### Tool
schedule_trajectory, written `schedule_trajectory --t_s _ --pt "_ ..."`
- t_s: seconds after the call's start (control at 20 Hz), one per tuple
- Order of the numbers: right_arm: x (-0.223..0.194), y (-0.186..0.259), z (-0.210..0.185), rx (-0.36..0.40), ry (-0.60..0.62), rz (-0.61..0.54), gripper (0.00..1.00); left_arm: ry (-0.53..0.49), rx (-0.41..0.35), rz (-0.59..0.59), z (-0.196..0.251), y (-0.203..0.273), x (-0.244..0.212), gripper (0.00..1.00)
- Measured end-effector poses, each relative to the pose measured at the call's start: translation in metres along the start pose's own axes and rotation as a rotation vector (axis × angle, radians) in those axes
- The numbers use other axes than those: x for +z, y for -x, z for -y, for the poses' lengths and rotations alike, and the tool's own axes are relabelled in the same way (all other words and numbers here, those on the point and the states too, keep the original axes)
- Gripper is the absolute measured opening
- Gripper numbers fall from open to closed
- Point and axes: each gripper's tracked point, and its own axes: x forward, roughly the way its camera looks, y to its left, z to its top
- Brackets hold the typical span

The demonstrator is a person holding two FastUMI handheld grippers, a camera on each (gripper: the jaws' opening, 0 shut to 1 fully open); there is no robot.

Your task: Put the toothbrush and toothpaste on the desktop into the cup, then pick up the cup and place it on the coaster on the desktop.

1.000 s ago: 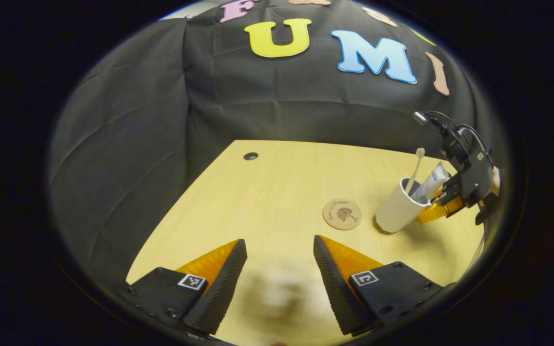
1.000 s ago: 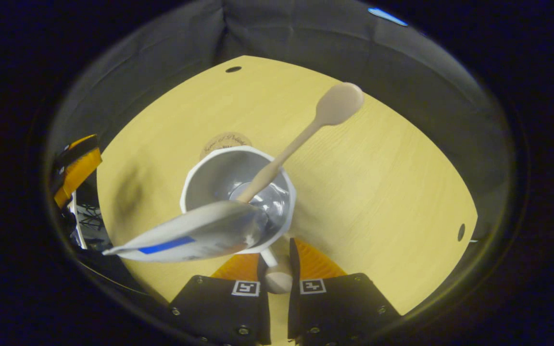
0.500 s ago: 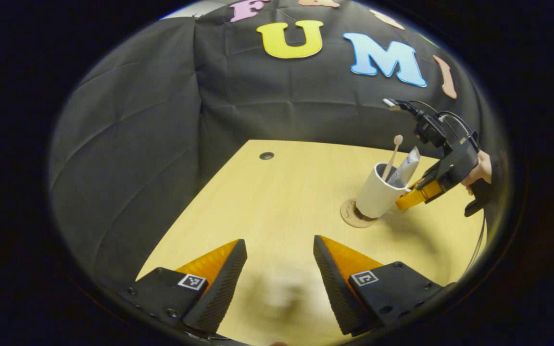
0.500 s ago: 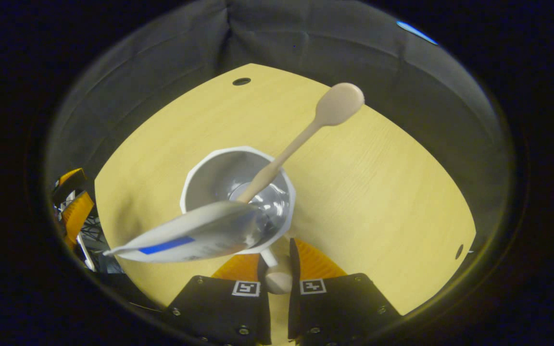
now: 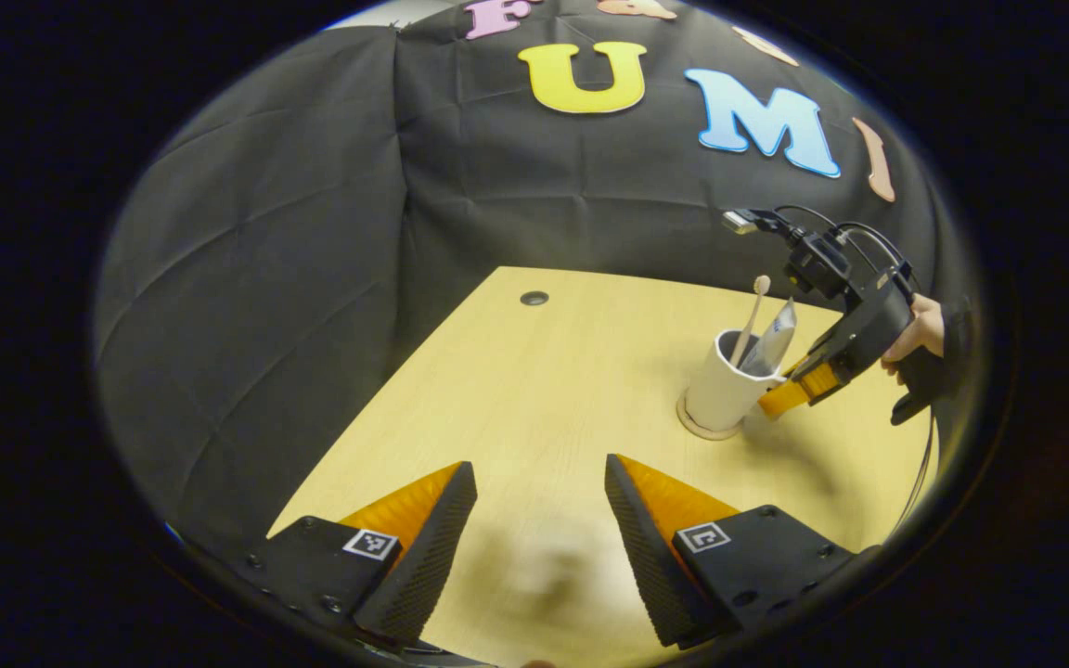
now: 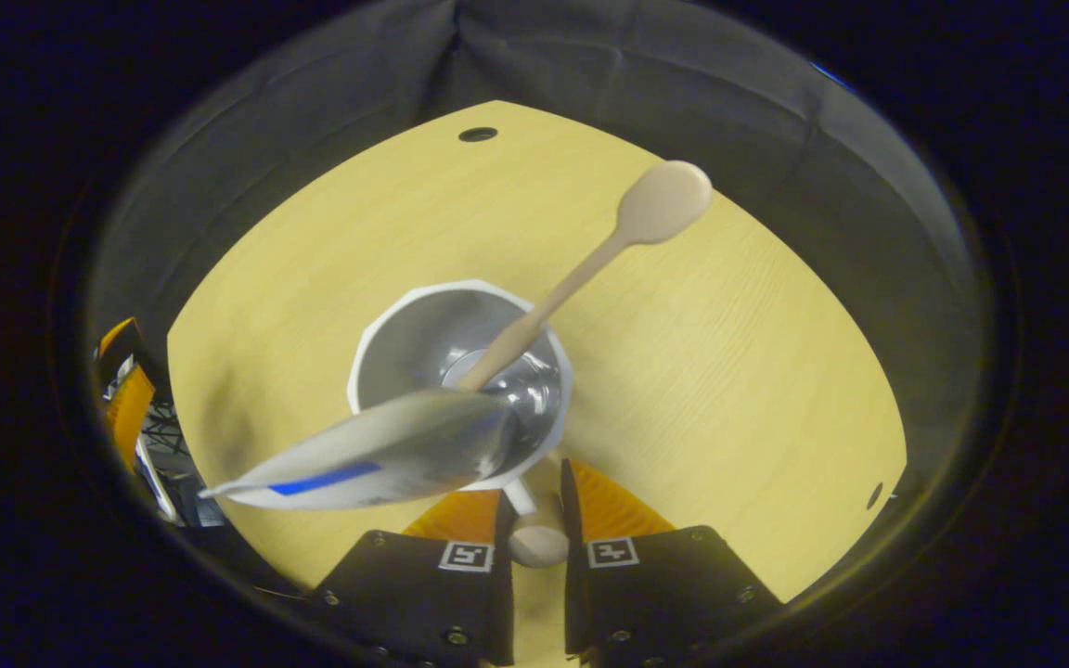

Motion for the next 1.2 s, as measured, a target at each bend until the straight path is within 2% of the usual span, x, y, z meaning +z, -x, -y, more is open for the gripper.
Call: schedule_trajectory --t_s 0.1,0.2,0.25,0.3,0.6,0.8,0.95,1.05,1.2 --pt "0.000 0.006 -0.001 0.010 0.003 0.010 0.27 -0.003 -0.006 0.003 0.000 0.001 0.002 0.94" --pt "-0.001 0.007 0.000 -0.003 0.016 0.021 0.26 -0.013 -0.013 0.012 0.000 0.001 0.002 0.94" --pt "0.000 0.010 0.000 -0.007 0.018 0.027 0.20 -0.017 -0.018 0.016 0.000 0.000 0.002 0.94" --pt "0.001 0.013 0.000 -0.008 0.015 0.034 0.26 -0.019 -0.023 0.020 0.001 0.001 0.003 0.94" --pt "-0.001 0.042 0.000 -0.010 -0.020 0.098 0.27 -0.044 -0.051 0.048 0.010 0.006 0.015 0.94" --pt "-0.011 0.072 0.002 -0.014 -0.056 0.156 0.25 -0.073 -0.096 0.090 0.038 0.005 0.040 0.94" --pt "-0.022 0.095 -0.002 -0.010 -0.133 0.220 0.24 -0.105 -0.142 0.136 0.063 0.009 0.064 0.94" --pt "-0.030 0.111 0.006 -0.042 -0.187 0.282 0.24 -0.133 -0.175 0.175 0.082 0.013 0.084 0.94" --pt "-0.034 0.146 0.017 -0.129 -0.269 0.414 0.24 -0.155 -0.235 0.241 0.117 0.030 0.114 0.93"
